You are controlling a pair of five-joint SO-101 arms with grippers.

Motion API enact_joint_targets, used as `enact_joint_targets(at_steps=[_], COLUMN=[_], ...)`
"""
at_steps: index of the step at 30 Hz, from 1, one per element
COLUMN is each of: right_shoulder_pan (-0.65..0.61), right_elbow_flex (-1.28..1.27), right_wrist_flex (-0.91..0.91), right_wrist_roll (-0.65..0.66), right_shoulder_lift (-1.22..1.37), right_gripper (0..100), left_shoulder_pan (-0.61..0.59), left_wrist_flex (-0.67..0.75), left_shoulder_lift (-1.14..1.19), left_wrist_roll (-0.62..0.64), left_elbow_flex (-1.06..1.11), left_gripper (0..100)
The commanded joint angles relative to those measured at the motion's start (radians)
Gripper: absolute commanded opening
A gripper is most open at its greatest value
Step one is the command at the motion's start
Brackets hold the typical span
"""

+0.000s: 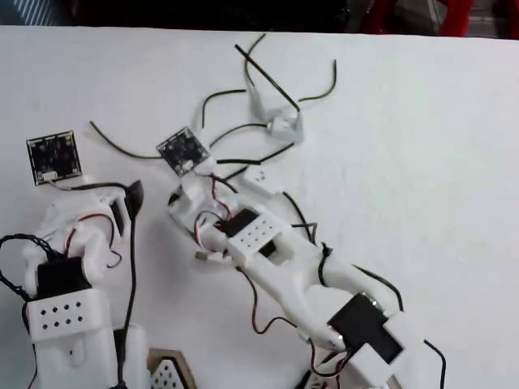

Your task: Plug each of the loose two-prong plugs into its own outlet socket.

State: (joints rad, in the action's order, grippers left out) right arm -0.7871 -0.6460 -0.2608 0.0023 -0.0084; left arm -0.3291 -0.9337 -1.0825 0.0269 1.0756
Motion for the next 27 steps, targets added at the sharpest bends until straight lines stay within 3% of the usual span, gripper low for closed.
enact_joint_targets(at_steps=[1, 22, 27], right_shoulder_pan=[0.019, 0.001, -0.008], right_elbow_flex=[0.040, 0.083, 0.127], right_wrist_flex=[0.019, -0.059, -0.081], right_wrist_roll=[0.012, 0.063, 0.153], right_shoulder_lift=[-0.008, 0.111, 0.223], right_gripper=[1.7, 1.7, 1.7], left_shoulder_pan=[-0.013, -0.013, -0.013], left_wrist_flex=[0.021, 0.021, 0.021], left_shoulder_lift=[-0.027, -0.027, -0.027], left_wrist_roll=[0.008, 0.008, 0.008], left_elbow_flex=[-0.006, -0.005, -0.005], left_gripper=[29, 29, 29])
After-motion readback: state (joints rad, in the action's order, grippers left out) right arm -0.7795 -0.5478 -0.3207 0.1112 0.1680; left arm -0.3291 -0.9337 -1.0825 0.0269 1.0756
